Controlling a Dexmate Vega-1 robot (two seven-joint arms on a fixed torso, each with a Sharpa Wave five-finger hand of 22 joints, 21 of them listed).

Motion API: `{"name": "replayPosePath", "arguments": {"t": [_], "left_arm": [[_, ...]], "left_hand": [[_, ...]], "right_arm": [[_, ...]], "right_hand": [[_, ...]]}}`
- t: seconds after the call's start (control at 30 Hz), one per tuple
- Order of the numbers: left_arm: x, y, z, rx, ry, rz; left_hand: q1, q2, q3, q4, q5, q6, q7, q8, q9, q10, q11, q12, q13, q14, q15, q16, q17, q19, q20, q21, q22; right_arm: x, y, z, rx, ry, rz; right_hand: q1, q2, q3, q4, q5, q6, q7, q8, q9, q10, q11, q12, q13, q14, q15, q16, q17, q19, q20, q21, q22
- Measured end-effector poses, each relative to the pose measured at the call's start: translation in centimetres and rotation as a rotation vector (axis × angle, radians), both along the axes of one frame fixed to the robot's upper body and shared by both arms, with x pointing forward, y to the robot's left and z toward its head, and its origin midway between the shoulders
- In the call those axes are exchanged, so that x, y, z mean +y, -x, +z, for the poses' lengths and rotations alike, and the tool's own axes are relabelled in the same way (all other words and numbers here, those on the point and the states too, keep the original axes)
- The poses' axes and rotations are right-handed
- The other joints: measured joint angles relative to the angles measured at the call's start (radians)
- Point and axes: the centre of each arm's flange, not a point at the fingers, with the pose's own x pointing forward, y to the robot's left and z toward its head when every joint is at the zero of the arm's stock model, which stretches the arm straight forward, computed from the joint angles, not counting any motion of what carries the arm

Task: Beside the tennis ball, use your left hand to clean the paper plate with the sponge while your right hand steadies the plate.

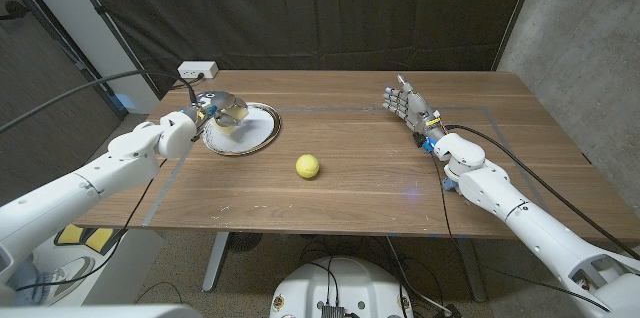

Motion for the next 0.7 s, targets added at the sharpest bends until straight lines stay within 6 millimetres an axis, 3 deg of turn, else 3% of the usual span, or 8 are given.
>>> {"name": "replayPosePath", "arguments": {"t": [0.5, 0.7], "left_arm": [[-0.4, -2.0, -1.0, -0.006, 0.022, -0.006], [-0.6, -2.5, -1.2, -0.002, 0.026, -0.007]], "left_hand": [[-0.024, -0.005, -0.012, 0.012, 0.000, -0.028, -0.012, -0.024, 0.000, -0.029, -0.001, -0.019, 0.000, -0.048, 0.003, -0.005, 0.005, -0.037, 0.004, -0.011, 0.003], [-0.029, -0.010, -0.021, 0.021, 0.000, -0.045, -0.016, -0.036, 0.000, -0.056, -0.002, -0.026, 0.000, -0.120, 0.009, -0.013, 0.005, -0.123, 0.007, -0.047, 0.003]], "right_arm": [[-0.3, 0.2, -0.1, -0.002, 0.004, -0.004], [-0.5, 0.4, -0.1, -0.004, 0.006, -0.005]], "right_hand": [[0.000, 0.000, 0.000, 0.000, 0.000, 0.000, 0.000, 0.000, 0.000, 0.000, 0.000, 0.000, 0.000, 0.000, 0.000, 0.000, 0.000, 0.000, 0.000, -0.005, 0.000], [0.000, 0.000, 0.000, 0.000, 0.000, 0.000, 0.000, 0.000, 0.000, 0.000, 0.000, 0.000, 0.000, 0.000, 0.000, 0.000, 0.000, 0.004, -0.004, -0.005, 0.000]]}}
